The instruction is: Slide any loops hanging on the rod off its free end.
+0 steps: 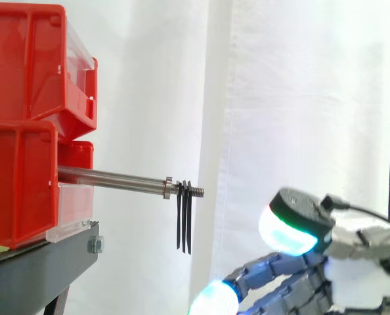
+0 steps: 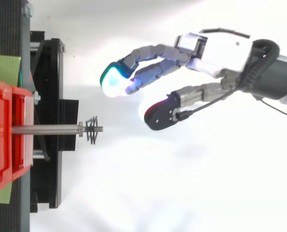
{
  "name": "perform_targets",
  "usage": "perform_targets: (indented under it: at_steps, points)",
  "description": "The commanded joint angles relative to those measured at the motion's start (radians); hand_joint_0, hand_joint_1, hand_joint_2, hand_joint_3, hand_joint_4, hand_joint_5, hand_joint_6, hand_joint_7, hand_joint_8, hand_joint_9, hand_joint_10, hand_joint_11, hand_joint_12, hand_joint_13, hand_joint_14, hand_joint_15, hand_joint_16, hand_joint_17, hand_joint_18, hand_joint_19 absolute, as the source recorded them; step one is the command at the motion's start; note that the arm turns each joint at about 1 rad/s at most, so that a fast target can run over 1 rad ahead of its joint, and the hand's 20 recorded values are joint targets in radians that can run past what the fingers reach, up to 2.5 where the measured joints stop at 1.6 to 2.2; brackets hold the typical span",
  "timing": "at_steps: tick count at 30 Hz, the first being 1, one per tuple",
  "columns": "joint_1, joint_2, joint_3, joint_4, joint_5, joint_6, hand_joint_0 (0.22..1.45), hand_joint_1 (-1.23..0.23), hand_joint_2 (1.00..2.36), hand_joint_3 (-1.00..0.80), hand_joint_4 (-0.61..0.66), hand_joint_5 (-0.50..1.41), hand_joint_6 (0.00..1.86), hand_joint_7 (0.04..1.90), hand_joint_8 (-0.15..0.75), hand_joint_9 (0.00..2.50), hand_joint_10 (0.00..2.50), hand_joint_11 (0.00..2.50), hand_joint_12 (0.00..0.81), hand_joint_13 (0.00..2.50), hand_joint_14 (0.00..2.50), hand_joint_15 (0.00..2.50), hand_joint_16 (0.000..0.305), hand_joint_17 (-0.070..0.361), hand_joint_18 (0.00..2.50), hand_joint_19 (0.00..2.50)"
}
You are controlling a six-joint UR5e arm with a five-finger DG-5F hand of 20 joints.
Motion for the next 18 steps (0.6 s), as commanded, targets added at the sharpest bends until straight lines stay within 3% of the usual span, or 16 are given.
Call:
perform_targets:
  at_steps: [1, 4, 6, 9, 14, 15, 18]
  points:
    - [0.005, -0.054, 0.013, 0.151, -0.025, -0.001, 0.52, -0.66, 1.00, -0.50, 0.29, -0.17, 0.50, 0.80, 0.298, 0.79, 0.00, 0.00, 0.340, 0.75, 0.00, 0.02, 0.038, 0.087, 0.58, 0.12]
    - [0.008, -0.070, 0.020, 0.214, -0.065, -0.024, 0.54, -0.71, 1.00, -0.50, 0.30, -0.17, 0.50, 0.85, 0.293, 0.78, 0.00, 0.02, 0.338, 0.74, 0.00, 0.03, 0.037, 0.084, 0.57, 0.13]
    - [0.008, -0.070, 0.019, 0.225, -0.079, -0.049, 0.56, -0.75, 1.00, -0.50, 0.28, -0.16, 0.50, 0.90, 0.283, 0.78, 0.00, 0.03, 0.332, 0.74, 0.00, 0.03, 0.036, 0.082, 0.56, 0.13]
    - [0.008, -0.070, 0.020, 0.242, -0.131, -0.156, 0.57, -0.78, 1.00, -0.50, 0.28, -0.15, 0.50, 0.92, 0.278, 0.78, 0.00, 0.04, 0.325, 0.74, 0.00, 0.04, 0.036, 0.080, 0.55, 0.13]
    - [0.002, -0.082, 0.022, 0.276, -0.140, -0.253, 0.58, -0.79, 1.00, -0.50, 0.29, -0.15, 0.50, 0.93, 0.276, 0.79, 0.00, 0.05, 0.327, 0.73, 0.00, 0.04, 0.035, 0.079, 0.55, 0.15]
    - [-0.001, -0.083, 0.022, 0.312, -0.143, -0.273, 0.57, -0.79, 1.00, -0.50, 0.29, -0.15, 0.50, 0.93, 0.275, 0.79, 0.00, 0.06, 0.326, 0.73, 0.00, 0.04, 0.035, 0.079, 0.55, 0.15]
    - [-0.005, -0.094, 0.024, 0.337, -0.143, -0.274, 0.57, -0.79, 1.00, -0.50, 0.29, -0.15, 0.50, 0.92, 0.276, 0.79, 0.00, 0.06, 0.327, 0.74, 0.00, 0.05, 0.035, 0.080, 0.56, 0.15]
